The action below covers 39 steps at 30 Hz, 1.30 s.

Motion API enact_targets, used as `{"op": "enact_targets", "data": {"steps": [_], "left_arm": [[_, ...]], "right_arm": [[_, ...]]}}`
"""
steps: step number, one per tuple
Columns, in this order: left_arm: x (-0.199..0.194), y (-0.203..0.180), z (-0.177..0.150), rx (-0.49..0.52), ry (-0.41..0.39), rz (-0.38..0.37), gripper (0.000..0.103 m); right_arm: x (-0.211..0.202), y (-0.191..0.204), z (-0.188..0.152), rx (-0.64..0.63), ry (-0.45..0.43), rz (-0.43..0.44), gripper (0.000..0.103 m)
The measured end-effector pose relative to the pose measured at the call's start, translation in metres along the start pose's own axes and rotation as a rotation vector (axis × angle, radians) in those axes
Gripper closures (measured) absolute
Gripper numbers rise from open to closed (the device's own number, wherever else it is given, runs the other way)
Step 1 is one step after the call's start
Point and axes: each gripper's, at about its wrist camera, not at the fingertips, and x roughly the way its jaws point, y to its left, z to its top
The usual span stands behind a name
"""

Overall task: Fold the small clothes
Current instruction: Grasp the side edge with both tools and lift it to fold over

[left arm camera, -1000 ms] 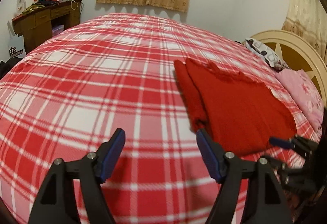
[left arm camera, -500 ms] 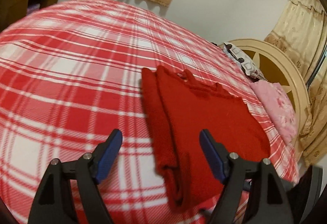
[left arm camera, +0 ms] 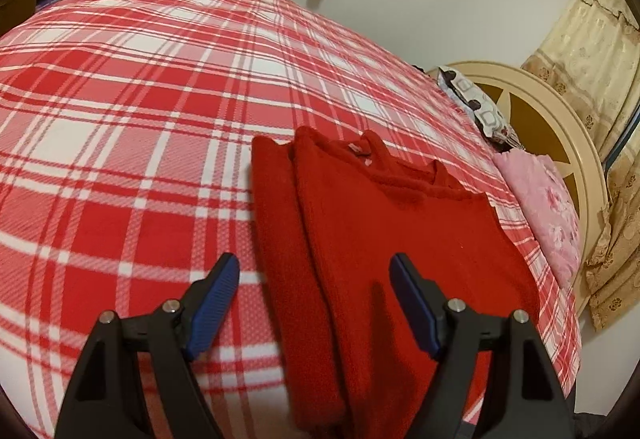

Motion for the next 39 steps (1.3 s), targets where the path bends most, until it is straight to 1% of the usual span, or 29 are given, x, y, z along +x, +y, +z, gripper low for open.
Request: {"op": "enact_targets", "data": {"steps": [3,6,8,9,10,11,12,13,15,19,22,27,35,37,39], "left_arm": [[0.006,0.003,0.002,-0.012,0.017,-0.001,0.025],[0.009,0.006,0.005,-0.012,0.021,-0.004,0.034],[0.011,0.01,0.008,-0.035,0.024,-0.021,0.04],[0.012,0.012,0.009,-0.051,0.029,-0.043,0.044],[0.015,0.013,0.011,-0.062,0.036,-0.052,0.055],[0.018,0.015,0.012,-0.08,0.046,-0.06,0.07],[0.021,0.019,0.013,-0.11,0.056,-0.08,0.078],[0.023,0.022,0.014,-0.138,0.065,-0.102,0.086],[0.022,0.024,0.013,-0.171,0.061,-0.119,0.088],[0.015,0.019,0.013,-0.174,0.053,-0.111,0.089],[0.011,0.017,0.016,-0.201,0.049,-0.117,0.089],[0.003,0.005,0.025,-0.216,0.027,-0.13,0.089],[0.0,-0.032,0.037,-0.188,-0.003,-0.163,0.09],[-0.002,-0.041,0.04,-0.176,-0.009,-0.155,0.09],[-0.003,-0.051,0.043,-0.163,-0.013,-0.162,0.09]], "right_arm": [[0.0,-0.004,-0.001,0.014,-0.004,0.006,0.051],[0.003,-0.009,0.0,0.031,-0.006,0.017,0.051],[0.006,-0.011,0.0,0.033,-0.009,0.016,0.056],[0.006,-0.013,0.0,0.034,-0.008,0.015,0.065],[0.006,-0.013,0.0,0.037,-0.009,0.016,0.076],[0.005,-0.015,0.001,0.042,-0.011,0.024,0.081],[0.003,-0.017,0.002,0.049,-0.015,0.034,0.088],[0.0,-0.017,0.002,0.055,-0.021,0.038,0.089],[-0.006,-0.019,0.002,0.057,-0.034,0.039,0.092],[-0.015,-0.026,-0.002,0.077,-0.053,0.046,0.095],[-0.02,-0.029,-0.005,0.097,-0.065,0.045,0.096],[-0.034,-0.038,-0.014,0.149,-0.084,0.04,0.096],[-0.06,-0.054,-0.028,0.228,-0.124,0.021,0.097],[-0.064,-0.057,-0.031,0.243,-0.131,0.02,0.097],[-0.068,-0.06,-0.034,0.263,-0.141,0.019,0.097]]}}
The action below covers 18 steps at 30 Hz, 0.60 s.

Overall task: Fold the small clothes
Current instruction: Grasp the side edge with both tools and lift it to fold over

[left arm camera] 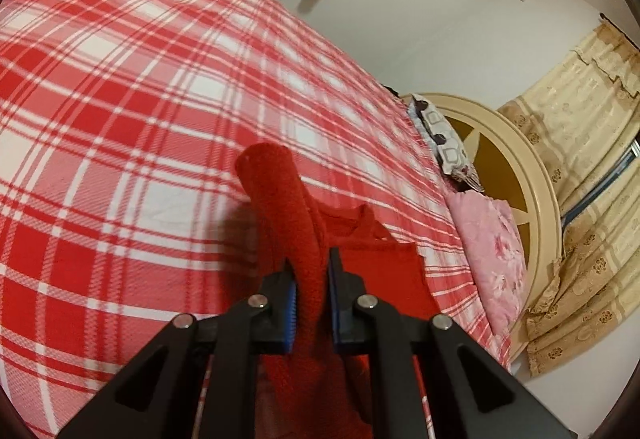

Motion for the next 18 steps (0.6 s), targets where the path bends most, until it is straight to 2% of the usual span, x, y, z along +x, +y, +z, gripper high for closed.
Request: {"op": "enact_targets", "data": {"steps": [8,18], "left_arm": [[0.009,-0.034,0.003,0.035,-0.004,-0.017,0.09],[0.04,-0.086,0.0,0.101,0.025,-0.049,0.09]], "right_arm": [[-0.024,-0.028,-0.005,0.069,-0.035,-0.017,0.097],[-0.047,-0.068,-0.023,0.163,-0.029,-0.015,0.097]]}}
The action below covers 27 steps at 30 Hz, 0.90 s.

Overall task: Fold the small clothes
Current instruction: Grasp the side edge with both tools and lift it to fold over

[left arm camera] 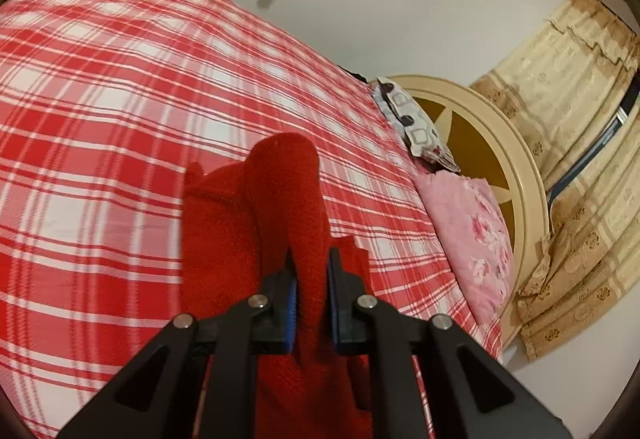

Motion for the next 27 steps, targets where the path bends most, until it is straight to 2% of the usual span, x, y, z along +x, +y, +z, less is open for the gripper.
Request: {"op": "enact_targets", "data": {"steps": [7,14,25,27], "left_arm": [[0.03,-0.023,-0.002,0.011,0.045,-0.002,0.09],[0.066,-0.048,-0.01,0.062,0.103,0.004,0.09],[0.123,-0.079,-0.033,0.17,0.207,0.041,0.09],[0.13,-0.085,-0.036,0.214,0.221,0.071,0.09]], "right_arm": [[-0.014,-0.035,-0.005,0.075,0.001,0.007,0.097],[-0.023,-0.069,-0.018,0.151,0.018,0.004,0.097],[-0.019,-0.119,-0.051,0.314,0.111,0.012,0.097],[-0.017,-0.125,-0.056,0.337,0.13,0.02,0.097]]}}
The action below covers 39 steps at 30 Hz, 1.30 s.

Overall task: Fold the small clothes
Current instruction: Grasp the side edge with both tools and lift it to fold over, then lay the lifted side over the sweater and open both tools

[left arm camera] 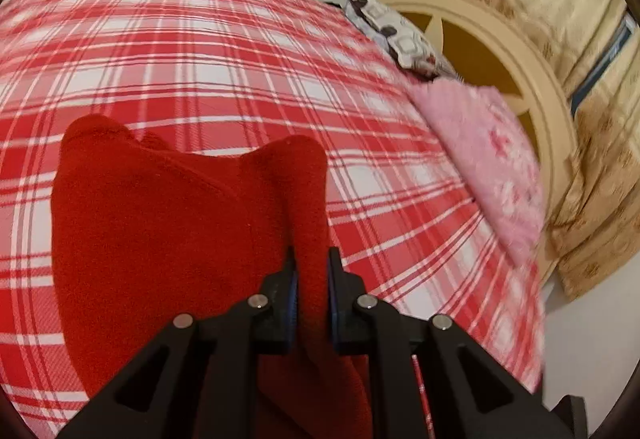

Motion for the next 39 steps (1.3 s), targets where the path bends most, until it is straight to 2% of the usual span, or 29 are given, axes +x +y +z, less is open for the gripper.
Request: {"op": "enact_targets", "data": {"steps": [3,7,9,11,12,13,15,17,18,19,22,26,27,28,29,31,34,36,37,39], "left_arm": [[0.01,-0.01,-0.001,0.046,0.015,0.019,0.09],[0.01,-0.022,-0.006,0.087,-0.003,0.021,0.079],[0.0,-0.027,-0.014,0.139,-0.02,0.019,0.07],[-0.014,-0.032,-0.022,0.2,-0.066,0.077,0.049],[-0.026,-0.033,-0.029,0.233,-0.102,0.102,0.044],[-0.037,-0.031,-0.036,0.262,-0.136,0.128,0.034],[-0.057,-0.023,-0.048,0.303,-0.196,0.178,0.026],[-0.074,-0.011,-0.062,0.33,-0.246,0.251,0.016],[-0.08,-0.001,-0.072,0.34,-0.264,0.295,0.015],[-0.082,0.005,-0.076,0.347,-0.273,0.321,0.015],[-0.08,0.026,-0.09,0.346,-0.258,0.384,0.015],[-0.075,0.048,-0.097,0.275,-0.242,0.355,0.014],[-0.076,0.051,-0.098,0.254,-0.245,0.337,0.014],[-0.075,0.052,-0.099,0.237,-0.247,0.324,0.014],[-0.073,0.051,-0.099,0.231,-0.248,0.318,0.014],[-0.074,0.05,-0.102,0.232,-0.251,0.302,0.014],[-0.075,0.048,-0.104,0.235,-0.25,0.275,0.014],[-0.072,0.047,-0.106,0.235,-0.236,0.254,0.011],[-0.07,0.046,-0.108,0.239,-0.229,0.255,0.006],[-0.063,0.046,-0.11,0.251,-0.212,0.273,0.006]], "right_arm": [[0.005,-0.009,-0.004,0.038,0.024,0.017,0.097],[0.005,-0.02,-0.01,0.075,0.032,0.024,0.097],[0.003,-0.028,-0.013,0.087,0.035,0.005,0.097],[0.0,-0.041,-0.017,0.112,0.037,-0.038,0.097],[-0.002,-0.046,-0.017,0.125,0.038,-0.042,0.097],[-0.006,-0.052,-0.018,0.145,0.031,-0.047,0.097],[-0.019,-0.06,-0.014,0.179,-0.027,-0.046,0.096],[-0.026,-0.06,-0.008,0.183,-0.063,-0.036,0.078],[-0.028,-0.058,0.0,0.176,-0.081,-0.018,0.053],[-0.029,-0.057,0.005,0.18,-0.092,-0.008,0.044],[-0.017,-0.055,0.03,0.214,-0.098,0.047,0.044],[0.022,-0.055,0.07,0.233,-0.045,0.052,0.044],[0.028,-0.057,0.075,0.238,-0.038,0.047,0.047],[0.04,-0.06,0.082,0.245,-0.017,0.042,0.064],[0.056,-0.061,0.089,0.237,0.038,0.048,0.075],[0.065,-0.059,0.092,0.224,0.053,0.014,0.084],[0.051,-0.054,0.089,0.179,0.008,-0.058,0.089],[0.042,-0.059,0.084,0.187,-0.015,-0.09,0.089],[0.044,-0.064,0.083,0.196,-0.008,-0.098,0.089],[0.053,-0.073,0.078,0.222,0.026,-0.097,0.089]]}}
